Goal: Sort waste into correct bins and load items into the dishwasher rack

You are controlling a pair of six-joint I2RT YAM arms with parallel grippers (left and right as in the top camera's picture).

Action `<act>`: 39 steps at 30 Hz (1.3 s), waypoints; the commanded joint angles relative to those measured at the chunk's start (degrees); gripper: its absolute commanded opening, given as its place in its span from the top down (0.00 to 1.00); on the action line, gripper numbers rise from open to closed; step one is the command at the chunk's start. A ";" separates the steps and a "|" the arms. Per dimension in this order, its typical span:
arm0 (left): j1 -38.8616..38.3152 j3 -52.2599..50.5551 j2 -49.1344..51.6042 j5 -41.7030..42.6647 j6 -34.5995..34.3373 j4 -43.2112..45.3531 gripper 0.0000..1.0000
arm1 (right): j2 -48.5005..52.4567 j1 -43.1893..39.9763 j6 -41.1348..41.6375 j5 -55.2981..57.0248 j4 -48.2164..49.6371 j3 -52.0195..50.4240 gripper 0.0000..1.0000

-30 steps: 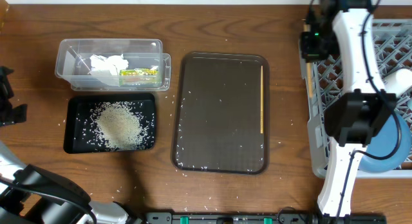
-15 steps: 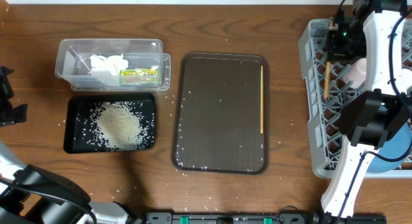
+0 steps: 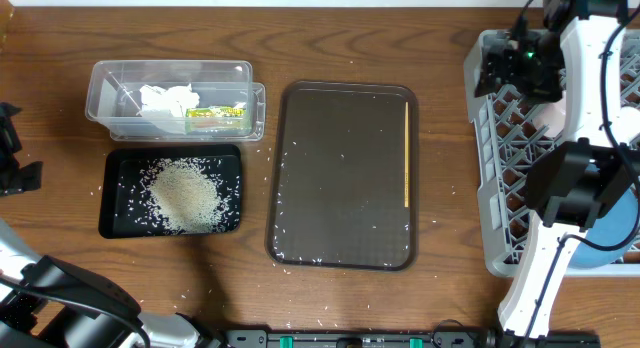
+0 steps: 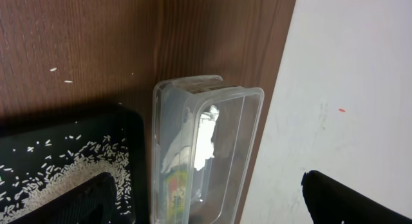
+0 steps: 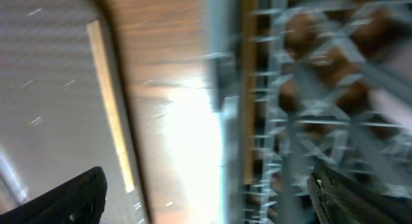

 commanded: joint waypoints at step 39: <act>0.09 0.09 -0.15 0.52 0.55 -0.11 0.05 | -0.57 28.63 27.76 16.33 20.13 -23.41 0.51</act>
